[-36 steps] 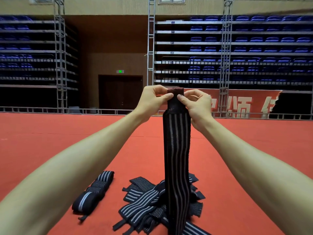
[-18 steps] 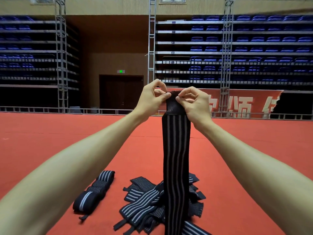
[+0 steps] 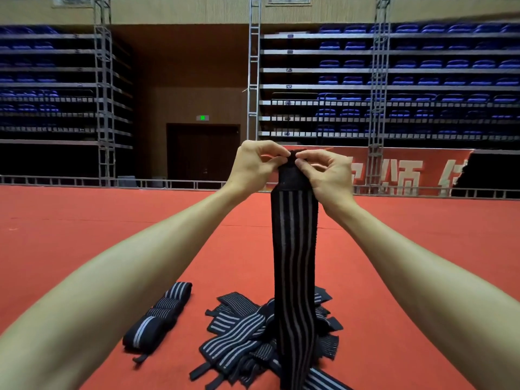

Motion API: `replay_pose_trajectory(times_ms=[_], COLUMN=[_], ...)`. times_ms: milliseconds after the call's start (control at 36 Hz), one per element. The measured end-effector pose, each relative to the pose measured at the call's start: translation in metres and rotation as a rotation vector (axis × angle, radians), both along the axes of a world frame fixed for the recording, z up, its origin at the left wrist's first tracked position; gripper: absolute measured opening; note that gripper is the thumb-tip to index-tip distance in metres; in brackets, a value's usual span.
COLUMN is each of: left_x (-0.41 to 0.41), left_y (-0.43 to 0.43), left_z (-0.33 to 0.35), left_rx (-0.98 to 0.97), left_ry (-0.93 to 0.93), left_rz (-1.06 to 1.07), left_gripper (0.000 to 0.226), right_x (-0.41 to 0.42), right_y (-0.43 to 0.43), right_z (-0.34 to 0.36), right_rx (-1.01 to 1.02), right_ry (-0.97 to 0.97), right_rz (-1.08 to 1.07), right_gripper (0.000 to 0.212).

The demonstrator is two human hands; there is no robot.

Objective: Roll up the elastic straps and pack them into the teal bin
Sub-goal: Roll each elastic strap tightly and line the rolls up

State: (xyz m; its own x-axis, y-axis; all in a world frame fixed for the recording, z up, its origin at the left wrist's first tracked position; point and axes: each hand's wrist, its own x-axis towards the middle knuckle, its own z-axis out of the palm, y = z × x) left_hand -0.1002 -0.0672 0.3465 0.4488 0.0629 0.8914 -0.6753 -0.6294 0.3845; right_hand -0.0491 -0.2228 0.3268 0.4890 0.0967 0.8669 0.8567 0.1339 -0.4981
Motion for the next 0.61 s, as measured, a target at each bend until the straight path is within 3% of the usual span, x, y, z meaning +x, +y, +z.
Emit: replay_pose_trajectory(times_ms=[83,250,611], left_x=[-0.001,-0.006,-0.008], left_y=[0.002,0.003,-0.008], left_z=[0.001,0.001,-0.01], left_rx=[-0.026,-0.074,-0.096], left_ry=[0.011,0.004,0.108], left_rz=[0.012,0.011,-0.105], left_gripper=[0.018,0.018,0.021], right_x=[-0.004,0.001,0.007], right_y=[-0.004,-0.01,-0.003], right_z=[-0.004,-0.018,-0.02], right_rx=[-0.084,-0.355,-0.222], right_ry=[-0.036,-0.101,-0.03], right_rz=[0.086,0.157,0.174], right_gripper=[0.014,0.035,0.039])
